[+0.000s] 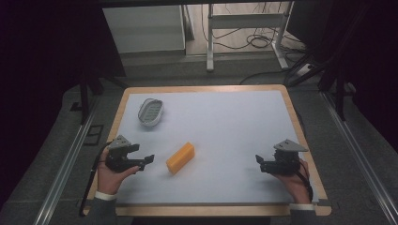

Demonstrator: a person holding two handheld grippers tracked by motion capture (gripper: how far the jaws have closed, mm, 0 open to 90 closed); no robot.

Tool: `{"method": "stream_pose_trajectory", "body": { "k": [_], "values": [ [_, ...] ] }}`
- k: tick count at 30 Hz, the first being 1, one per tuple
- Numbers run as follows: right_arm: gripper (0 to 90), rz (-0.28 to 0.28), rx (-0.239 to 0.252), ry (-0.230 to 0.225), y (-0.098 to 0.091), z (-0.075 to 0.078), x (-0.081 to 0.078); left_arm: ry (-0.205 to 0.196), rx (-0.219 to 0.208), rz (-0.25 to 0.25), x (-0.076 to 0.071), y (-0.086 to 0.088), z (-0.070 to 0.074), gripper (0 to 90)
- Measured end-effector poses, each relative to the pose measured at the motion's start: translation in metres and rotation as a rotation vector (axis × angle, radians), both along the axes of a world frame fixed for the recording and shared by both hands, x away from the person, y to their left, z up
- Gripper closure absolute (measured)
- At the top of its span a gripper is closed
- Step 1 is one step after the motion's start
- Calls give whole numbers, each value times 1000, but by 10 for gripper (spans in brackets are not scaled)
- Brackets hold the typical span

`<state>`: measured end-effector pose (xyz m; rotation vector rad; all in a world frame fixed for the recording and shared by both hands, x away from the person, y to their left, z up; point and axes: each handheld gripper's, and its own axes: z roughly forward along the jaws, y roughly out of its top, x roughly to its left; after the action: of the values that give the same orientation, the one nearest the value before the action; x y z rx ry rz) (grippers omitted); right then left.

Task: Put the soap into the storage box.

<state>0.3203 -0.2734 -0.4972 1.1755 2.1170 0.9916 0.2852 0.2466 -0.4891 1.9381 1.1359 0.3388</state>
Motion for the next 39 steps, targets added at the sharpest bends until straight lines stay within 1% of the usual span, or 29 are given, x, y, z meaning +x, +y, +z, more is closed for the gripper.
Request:
{"method": "stream_pose_trajectory", "body": {
  "k": [1,4,6,9,11,14,16,18,19,20,22,24,25,30,31,32,34,35,37,38,39],
  "values": [
    [81,-3,5,-3,-3,0,0,0,9,0,0,0,0,188],
    [83,-16,15,2,-8,-1,0,0,11,5,0,0,-1,187],
    [83,-31,21,0,-10,-2,-1,1,7,-3,0,0,-2,187],
    [83,-33,16,-10,-9,-1,-3,9,5,-5,0,1,-3,187],
    [83,-39,11,-32,-6,2,-6,5,5,-9,0,1,-4,187],
    [83,-38,10,-35,-6,2,-7,5,0,-8,0,1,-3,187],
    [83,-43,14,-25,-8,1,-7,7,5,-8,1,1,-2,194],
    [83,-42,16,-22,-9,-1,-7,14,29,-18,4,0,-2,194],
    [83,-42,16,-22,-9,-1,-7,14,29,-18,4,0,-2,195],
    [83,-45,18,-20,-10,-1,-7,21,38,-18,5,1,-1,195],
    [83,-49,26,-18,-13,-1,-7,37,63,-16,7,3,4,195],
    [83,-50,27,-18,-14,-1,-7,43,67,-18,8,3,6,194],
    [83,-50,30,-18,-14,-2,-6,47,73,-25,8,3,11,194],
    [84,-50,24,-19,-15,-3,-7,60,88,-61,11,0,25,192],
    [86,-56,31,-14,-15,-3,-7,76,98,-73,12,-2,29,191],
    [86,-56,31,-14,-15,-3,-7,76,98,-73,12,-2,29,191],
    [89,-63,38,-5,-16,-4,-7,90,118,-78,14,-5,33,192],
    [90,-69,42,1,-16,-4,-6,95,121,-85,14,-7,35,192],
    [90,-72,35,1,-16,-4,-6,104,127,-99,16,-11,40,192],
    [90,-72,35,1,-16,-4,-6,104,127,-99,16,-11,40,193],
    [90,-73,32,3,-16,-5,-6,106,134,-111,17,-14,43,193]
  ]
}}
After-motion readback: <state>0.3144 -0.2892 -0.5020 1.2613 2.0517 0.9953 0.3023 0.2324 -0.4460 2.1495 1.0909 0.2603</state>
